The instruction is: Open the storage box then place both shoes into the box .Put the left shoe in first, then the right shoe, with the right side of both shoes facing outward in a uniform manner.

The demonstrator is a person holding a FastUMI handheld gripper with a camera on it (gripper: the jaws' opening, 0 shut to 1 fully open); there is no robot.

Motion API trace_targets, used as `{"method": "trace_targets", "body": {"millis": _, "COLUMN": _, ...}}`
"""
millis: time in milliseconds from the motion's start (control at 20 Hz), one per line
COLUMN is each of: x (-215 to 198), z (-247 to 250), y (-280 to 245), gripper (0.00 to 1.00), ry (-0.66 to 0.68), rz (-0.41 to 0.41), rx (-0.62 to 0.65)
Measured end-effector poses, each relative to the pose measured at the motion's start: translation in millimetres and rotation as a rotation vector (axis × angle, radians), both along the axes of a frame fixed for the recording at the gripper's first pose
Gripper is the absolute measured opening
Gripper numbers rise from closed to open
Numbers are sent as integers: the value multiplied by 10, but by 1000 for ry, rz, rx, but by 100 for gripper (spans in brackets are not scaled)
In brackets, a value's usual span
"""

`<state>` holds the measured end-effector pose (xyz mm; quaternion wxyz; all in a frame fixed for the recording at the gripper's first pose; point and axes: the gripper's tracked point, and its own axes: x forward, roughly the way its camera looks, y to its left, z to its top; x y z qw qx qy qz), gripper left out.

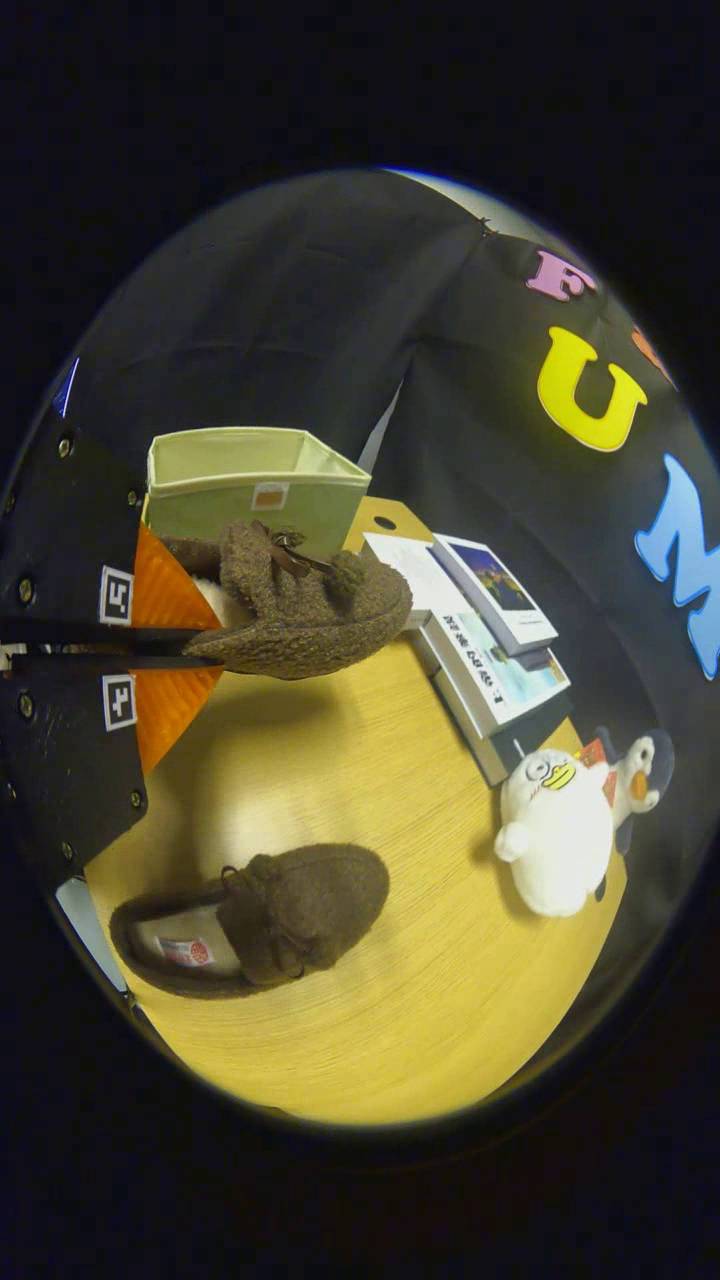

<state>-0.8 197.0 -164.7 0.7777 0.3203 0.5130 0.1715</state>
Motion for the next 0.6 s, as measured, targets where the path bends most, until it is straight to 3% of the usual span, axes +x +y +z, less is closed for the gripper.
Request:
{"method": "trace_targets", "body": {"millis": 250, "x": 218, "z": 551, "y": 444, "gripper": 4, "ry": -93, "rz": 43, "rx": 51}}
{"method": "trace_targets", "body": {"millis": 600, "x": 487, "z": 949, "y": 1203, "gripper": 4, "ry": -167, "rz": 118, "rx": 81}}
